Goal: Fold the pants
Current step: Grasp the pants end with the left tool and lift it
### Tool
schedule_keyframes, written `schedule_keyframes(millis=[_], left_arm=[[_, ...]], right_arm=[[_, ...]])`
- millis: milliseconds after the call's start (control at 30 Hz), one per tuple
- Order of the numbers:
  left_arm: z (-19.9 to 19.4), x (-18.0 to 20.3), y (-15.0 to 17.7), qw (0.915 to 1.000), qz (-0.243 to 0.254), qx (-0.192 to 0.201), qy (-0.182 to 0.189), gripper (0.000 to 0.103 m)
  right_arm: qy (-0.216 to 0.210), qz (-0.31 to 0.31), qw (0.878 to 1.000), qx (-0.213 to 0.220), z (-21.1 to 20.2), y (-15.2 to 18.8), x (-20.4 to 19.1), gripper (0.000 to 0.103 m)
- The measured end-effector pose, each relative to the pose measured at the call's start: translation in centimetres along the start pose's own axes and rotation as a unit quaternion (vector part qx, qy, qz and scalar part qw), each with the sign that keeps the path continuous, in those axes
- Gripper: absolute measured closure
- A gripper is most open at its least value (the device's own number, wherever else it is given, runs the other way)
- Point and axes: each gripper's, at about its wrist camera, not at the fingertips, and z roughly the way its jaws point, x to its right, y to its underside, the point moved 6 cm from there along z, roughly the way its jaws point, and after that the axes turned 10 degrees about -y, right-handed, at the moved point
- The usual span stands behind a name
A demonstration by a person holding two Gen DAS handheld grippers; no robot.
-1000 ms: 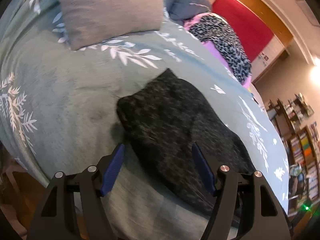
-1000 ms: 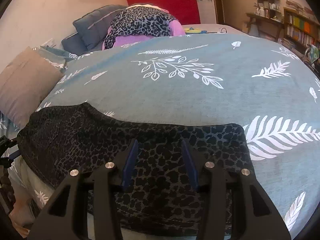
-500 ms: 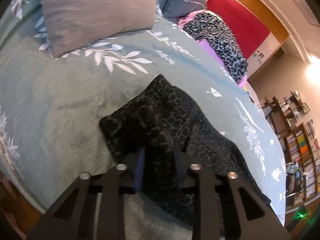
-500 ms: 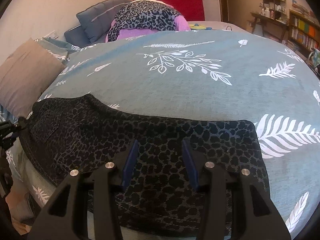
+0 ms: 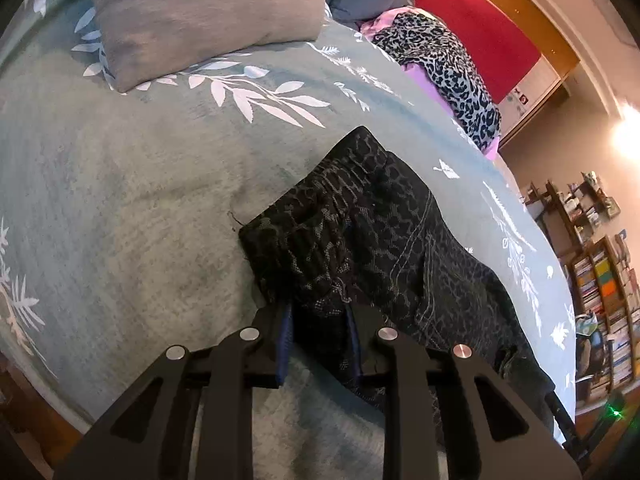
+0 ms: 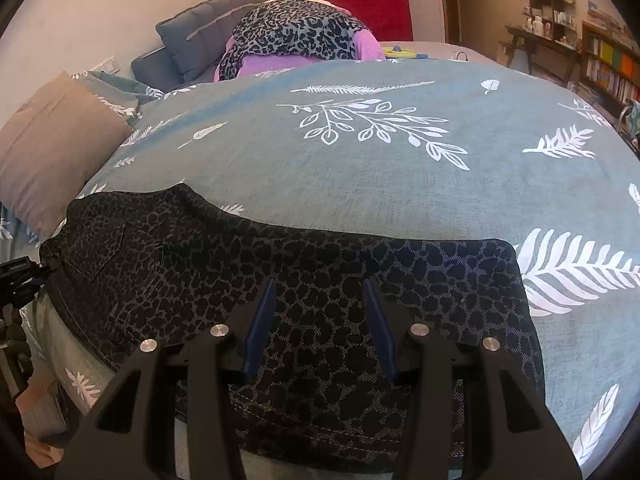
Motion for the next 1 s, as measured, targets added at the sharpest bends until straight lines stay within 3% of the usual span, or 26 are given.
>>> schedule_keyframes(millis=[200,267,533,600,700,800,900,1000], left_arm=[[-0.3,0.6,0.0,0.9995,0.008,0.006,-0.029,0.078],[-0.7,0.8,0.0,0.9992,0.009,0.012,-0.036,0.073],[-1.1,0.7,-0.2,0.9984,-0.013,0.021,-0.052,0.070],[-1.9,0.6,-0.5,0.9969,-0.017,0.039,-0.066,0.051],[-2.4,0.0,-1.1,0.9946,-0.018,0.061,-0.083,0.046],[-1.0,-0.5,-1.4,0.9977,-0.034,0.026,-0.053,0.045],[0.0,-0.4,-1.6,0.9989,-0.043,0.016,-0.001,0.037],[1.1,-0.3,-2.0,0.9991,-0.040,0.010,0.012,0.034]], right_arm=[[-0.004,-0.001,1.000,-0.003,0.0,0.1,-0.2,0.057],[-0.005,-0.002,1.000,-0.005,0.1,0.2,-0.3,0.057],[-0.009,0.001,1.000,-0.012,0.4,0.9,-0.2,0.057],[-0.010,0.001,1.000,-0.014,0.5,1.0,-0.2,0.057],[-0.012,0.004,1.000,-0.015,0.7,1.1,-0.2,0.057],[-0.013,0.001,1.000,-0.016,0.7,1.1,-0.3,0.057],[-0.014,0.002,1.000,-0.017,0.7,1.1,-0.3,0.057],[-0.013,0.002,1.000,-0.017,0.8,1.1,-0.3,0.057]])
